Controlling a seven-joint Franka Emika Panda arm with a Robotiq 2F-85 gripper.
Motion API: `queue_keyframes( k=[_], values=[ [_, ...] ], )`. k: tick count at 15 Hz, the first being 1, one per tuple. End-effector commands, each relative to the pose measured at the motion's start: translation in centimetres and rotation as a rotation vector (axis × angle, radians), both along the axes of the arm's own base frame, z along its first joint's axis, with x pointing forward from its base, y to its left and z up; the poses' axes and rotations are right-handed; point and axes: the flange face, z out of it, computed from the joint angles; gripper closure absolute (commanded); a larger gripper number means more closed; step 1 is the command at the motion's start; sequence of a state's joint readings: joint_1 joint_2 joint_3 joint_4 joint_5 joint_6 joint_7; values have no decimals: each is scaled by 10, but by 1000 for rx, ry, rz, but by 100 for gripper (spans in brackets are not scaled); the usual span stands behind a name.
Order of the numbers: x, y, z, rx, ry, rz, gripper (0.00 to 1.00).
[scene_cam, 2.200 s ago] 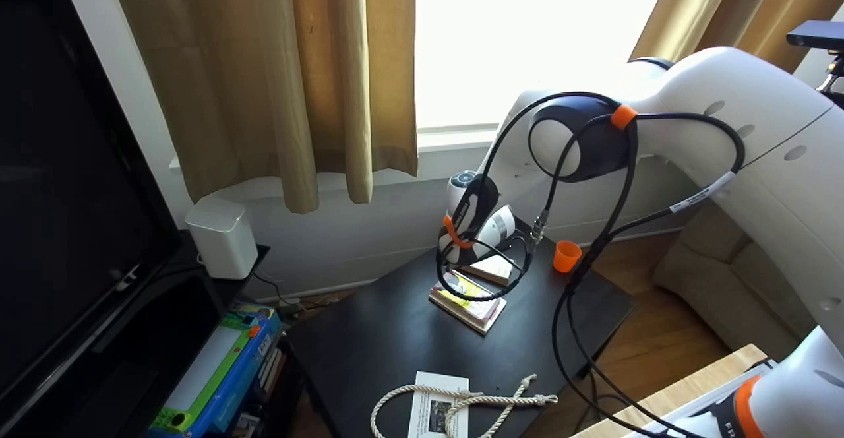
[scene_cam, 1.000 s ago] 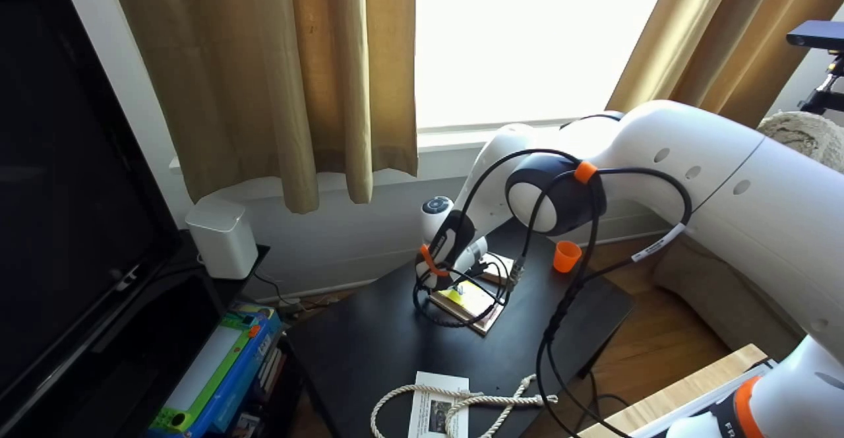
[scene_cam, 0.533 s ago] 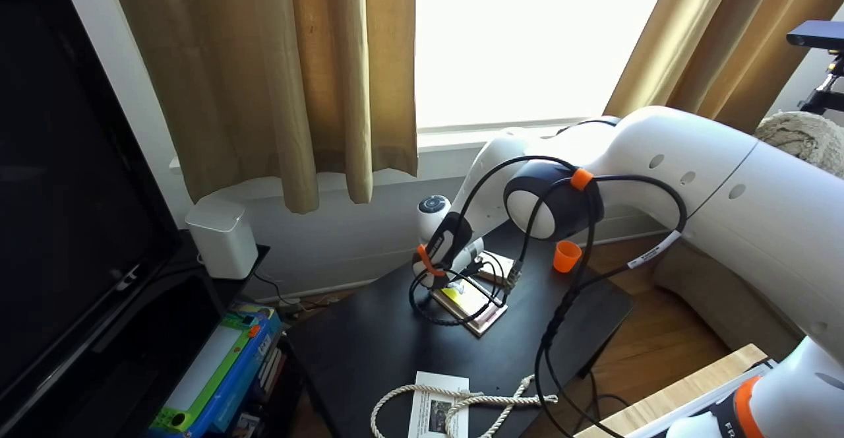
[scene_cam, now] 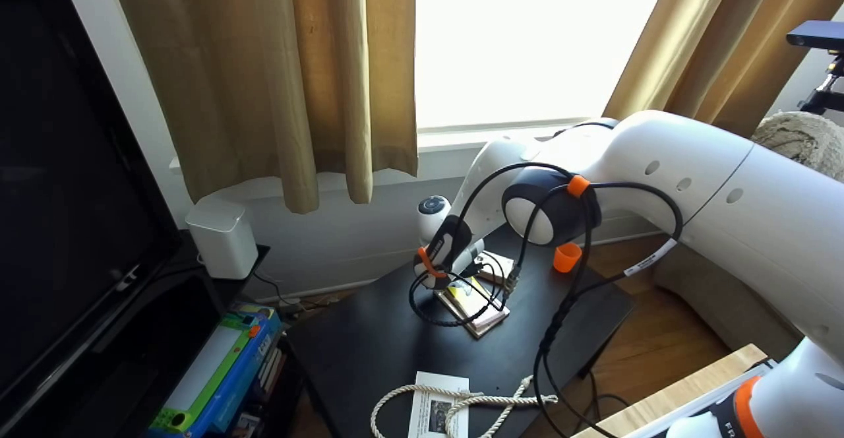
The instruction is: Move the top book to the right, put the yellow book on the book on the right, and then put the white book on the books on the right
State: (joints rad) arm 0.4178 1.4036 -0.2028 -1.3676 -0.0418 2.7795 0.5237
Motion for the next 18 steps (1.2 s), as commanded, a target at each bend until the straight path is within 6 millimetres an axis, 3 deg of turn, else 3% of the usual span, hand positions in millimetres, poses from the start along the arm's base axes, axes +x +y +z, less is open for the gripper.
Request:
queue_keyframes(
  k=[1, 4, 5, 7, 13, 16, 18],
  values=[
    [0, -4, 0, -24, -13, -45, 99],
    [1, -4, 12, -28, -13, -49, 95],
    [1, -3, 15, -28, -19, -45, 70],
    [2, -1, 21, -32, -23, -40, 67],
    [-8, -1, 27, -69, 2, 6, 22],
    [-21, -9, 20, -88, 72, 71, 1],
    [-28, -18, 16, -115, 107, 102, 0]
  ],
)
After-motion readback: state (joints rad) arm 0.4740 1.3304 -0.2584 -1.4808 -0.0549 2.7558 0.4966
